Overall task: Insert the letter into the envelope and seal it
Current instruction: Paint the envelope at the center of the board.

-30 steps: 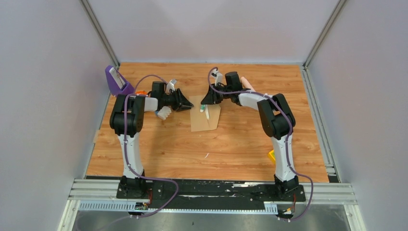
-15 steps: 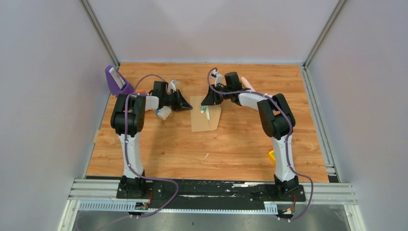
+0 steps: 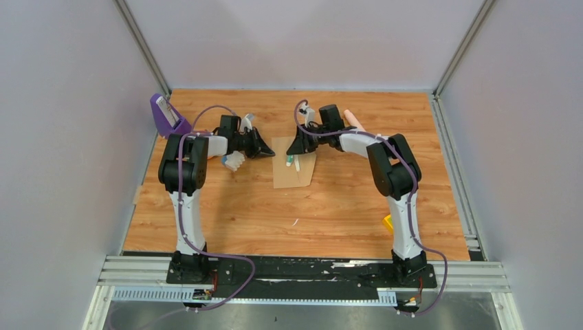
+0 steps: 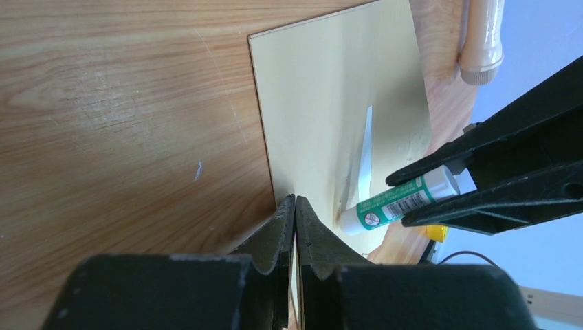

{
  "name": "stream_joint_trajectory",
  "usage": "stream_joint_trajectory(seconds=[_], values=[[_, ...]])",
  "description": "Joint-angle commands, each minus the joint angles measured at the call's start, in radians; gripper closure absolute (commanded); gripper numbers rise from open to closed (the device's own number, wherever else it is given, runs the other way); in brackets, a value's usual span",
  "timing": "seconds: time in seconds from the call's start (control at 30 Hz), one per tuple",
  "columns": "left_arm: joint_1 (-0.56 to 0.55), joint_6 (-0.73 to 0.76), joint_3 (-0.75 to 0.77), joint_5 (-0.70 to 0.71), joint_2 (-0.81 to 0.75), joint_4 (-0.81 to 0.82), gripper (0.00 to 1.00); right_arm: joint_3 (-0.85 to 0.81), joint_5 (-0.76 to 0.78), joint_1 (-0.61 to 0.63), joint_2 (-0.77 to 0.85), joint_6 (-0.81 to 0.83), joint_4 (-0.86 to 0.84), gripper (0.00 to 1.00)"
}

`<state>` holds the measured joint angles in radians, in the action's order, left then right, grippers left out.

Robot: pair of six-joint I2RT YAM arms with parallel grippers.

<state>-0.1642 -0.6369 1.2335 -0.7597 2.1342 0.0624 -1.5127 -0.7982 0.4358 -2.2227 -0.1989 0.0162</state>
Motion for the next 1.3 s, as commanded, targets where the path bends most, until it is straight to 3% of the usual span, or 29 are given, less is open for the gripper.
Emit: stream_joint_trajectory(seconds=[0.0,0.27,0.67,1.27], values=[[-0.012,0.047,0.006,0.073,0.009,-0.044,0.91,0.005,-0.024,0.024,0.033,0.044,0.043,1.0],[-0.015,0.052,0.004,0.07,0.004,-0.042,0.91,-0.012,-0.003,0.025,0.037,0.063,0.059,1.0],[-0.02,0.06,-0.001,0.071,-0.008,-0.041,0.91,-0.174,0.02,-0.018,-0.009,0.041,0.072,1.0],[-0.023,0.063,-0.003,0.074,-0.021,-0.038,0.91,-0.164,0.063,-0.016,-0.076,0.105,0.128,1.0]])
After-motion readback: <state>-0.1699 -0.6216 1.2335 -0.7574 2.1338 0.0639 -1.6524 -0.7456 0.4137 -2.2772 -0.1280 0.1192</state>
